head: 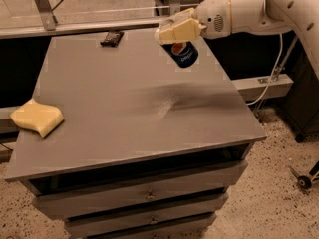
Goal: Place pepsi can upright
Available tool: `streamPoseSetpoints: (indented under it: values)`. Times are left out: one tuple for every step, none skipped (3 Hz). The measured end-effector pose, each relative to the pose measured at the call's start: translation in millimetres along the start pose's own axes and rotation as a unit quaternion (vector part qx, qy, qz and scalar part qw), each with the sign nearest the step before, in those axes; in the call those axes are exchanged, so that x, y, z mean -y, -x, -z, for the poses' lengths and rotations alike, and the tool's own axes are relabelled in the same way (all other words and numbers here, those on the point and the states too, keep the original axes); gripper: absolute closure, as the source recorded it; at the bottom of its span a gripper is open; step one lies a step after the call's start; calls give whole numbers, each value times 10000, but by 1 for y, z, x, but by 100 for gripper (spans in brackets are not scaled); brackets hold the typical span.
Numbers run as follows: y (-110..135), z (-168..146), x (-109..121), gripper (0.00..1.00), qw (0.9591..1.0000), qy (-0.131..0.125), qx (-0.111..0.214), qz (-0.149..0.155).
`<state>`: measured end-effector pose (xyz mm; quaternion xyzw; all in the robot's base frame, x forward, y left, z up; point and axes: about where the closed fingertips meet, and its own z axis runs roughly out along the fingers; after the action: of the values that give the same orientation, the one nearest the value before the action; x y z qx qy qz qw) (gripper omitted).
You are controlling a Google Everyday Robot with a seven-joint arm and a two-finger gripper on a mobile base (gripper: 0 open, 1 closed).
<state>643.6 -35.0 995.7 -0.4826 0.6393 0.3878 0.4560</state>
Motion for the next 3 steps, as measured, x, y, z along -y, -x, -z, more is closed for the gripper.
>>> streamPoseSetpoints:
  values:
    - [-8, 9, -4, 100, 9944, 289, 946, -377]
    - [-21, 12, -6, 100, 9880, 425, 1345, -632]
    - [-46, 19, -8, 98, 9774, 502, 1799, -986]
